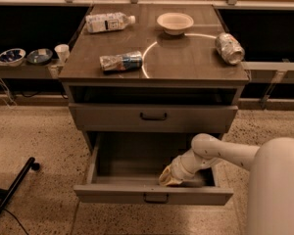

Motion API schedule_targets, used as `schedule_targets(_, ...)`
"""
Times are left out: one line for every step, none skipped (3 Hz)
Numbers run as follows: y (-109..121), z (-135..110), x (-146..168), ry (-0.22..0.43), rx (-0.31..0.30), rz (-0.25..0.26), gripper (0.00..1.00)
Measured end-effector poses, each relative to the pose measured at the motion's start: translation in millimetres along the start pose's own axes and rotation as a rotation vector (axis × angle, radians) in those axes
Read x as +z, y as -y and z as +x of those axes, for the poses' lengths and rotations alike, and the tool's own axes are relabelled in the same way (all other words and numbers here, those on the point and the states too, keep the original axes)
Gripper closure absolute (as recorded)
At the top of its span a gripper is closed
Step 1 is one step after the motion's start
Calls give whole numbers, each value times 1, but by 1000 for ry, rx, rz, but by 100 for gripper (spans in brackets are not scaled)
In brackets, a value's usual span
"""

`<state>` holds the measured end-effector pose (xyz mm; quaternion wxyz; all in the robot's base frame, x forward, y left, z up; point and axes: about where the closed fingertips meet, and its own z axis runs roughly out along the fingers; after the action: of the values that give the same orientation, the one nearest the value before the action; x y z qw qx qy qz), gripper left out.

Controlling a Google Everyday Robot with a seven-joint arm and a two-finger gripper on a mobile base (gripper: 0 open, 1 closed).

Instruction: Open middle drawer

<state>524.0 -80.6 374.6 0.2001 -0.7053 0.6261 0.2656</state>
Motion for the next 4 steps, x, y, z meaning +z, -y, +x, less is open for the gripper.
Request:
schedule_targets(-15, -1, 7, 37, 21, -56, 100)
schedule_targets(-33, -1, 9, 63, 54, -95, 100)
schedule_targets(-51, 2, 7, 80, 95, -126, 100)
schedule_targets(-75, 4, 1, 94, 135, -159, 100)
